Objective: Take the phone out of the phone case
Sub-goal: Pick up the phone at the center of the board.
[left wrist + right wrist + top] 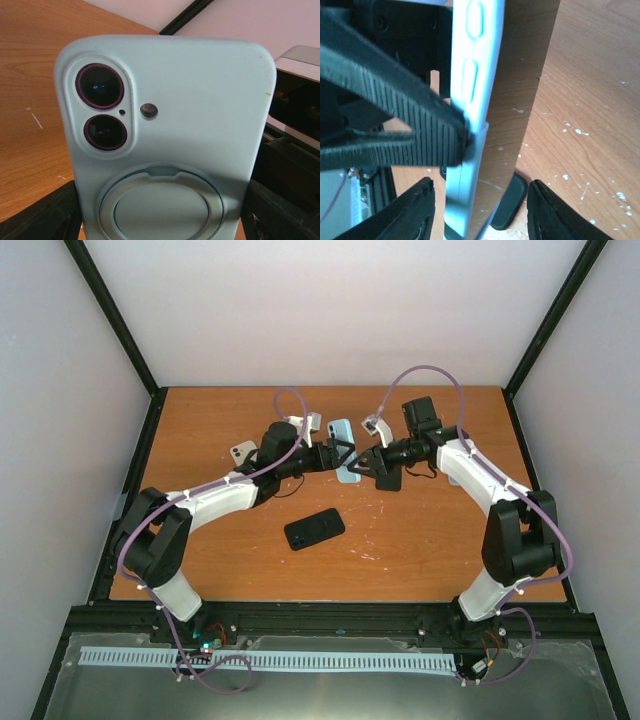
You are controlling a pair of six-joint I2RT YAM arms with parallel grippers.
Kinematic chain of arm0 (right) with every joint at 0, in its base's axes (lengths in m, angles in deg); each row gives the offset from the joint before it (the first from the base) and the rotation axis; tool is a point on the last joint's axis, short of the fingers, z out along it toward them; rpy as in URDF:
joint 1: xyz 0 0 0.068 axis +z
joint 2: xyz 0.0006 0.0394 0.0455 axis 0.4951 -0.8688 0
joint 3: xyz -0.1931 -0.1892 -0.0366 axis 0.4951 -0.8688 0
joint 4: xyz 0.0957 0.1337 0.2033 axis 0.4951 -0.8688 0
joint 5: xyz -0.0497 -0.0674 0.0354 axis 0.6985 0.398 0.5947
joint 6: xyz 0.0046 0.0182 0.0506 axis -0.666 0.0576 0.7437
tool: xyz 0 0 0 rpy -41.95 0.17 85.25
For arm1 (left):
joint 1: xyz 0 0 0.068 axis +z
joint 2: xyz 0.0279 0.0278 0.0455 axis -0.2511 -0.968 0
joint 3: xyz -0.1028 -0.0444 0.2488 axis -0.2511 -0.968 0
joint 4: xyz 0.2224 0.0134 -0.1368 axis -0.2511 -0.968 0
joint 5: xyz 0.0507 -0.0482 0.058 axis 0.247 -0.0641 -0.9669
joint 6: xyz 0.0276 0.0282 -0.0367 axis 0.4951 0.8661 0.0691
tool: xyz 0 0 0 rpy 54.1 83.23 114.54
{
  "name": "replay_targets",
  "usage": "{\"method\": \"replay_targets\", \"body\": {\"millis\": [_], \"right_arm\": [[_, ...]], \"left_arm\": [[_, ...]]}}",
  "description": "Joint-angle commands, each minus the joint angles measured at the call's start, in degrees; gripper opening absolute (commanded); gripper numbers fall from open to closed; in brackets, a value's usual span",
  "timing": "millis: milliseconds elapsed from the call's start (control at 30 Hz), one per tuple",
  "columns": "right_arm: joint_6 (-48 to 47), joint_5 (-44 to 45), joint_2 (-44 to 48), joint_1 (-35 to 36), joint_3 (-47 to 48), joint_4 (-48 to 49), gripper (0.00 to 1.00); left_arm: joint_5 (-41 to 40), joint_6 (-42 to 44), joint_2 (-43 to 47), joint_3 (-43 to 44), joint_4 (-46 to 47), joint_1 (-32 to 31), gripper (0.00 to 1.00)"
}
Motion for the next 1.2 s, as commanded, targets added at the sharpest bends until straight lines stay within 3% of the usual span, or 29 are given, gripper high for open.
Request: {"method": "replay_targets", "body": {"millis": [0, 200, 367, 600, 767, 1033, 1167], "right_arm": [[-1.82, -2.06, 2.59, 1.39, 0.97, 0.08, 0.56], [-2.95, -3.61, 1.20, -1.48, 4.22, -4.61, 0.80], [-10.64, -12.01, 1.83, -5.88, 6.61, -10.76, 1.00], [-24.69, -23.33, 1.32, -6.25, 7.35, -22.22, 1.00], [-32.65, -28.39, -2.26, -4.24, 8.83, -30.83, 1.00], [-18.63, -24.61, 1.00, 0.67, 4.94, -14.46, 1.00], [-15.56, -24.25, 1.37, 2.62, 4.48, -10.83, 1.00]], "left_arm": [[2.03, -0.84, 0.23, 3.19, 4.91, 0.31, 0.66], [3.16, 1.36, 1.86, 1.57, 6.12, 1.30, 0.59], [9.93, 4.36, 5.07, -1.71, 11.31, 4.00, 0.58], [25.57, 3.28, 5.74, -5.66, 26.87, 6.93, 0.56], [32.58, -3.14, 2.82, -5.45, 37.52, 6.99, 0.54], [34.83, -10.08, 0.08, -5.73, 47.33, 6.91, 0.52], [35.47, -13.29, -1.07, -6.39, 51.87, 6.90, 0.51]]}}
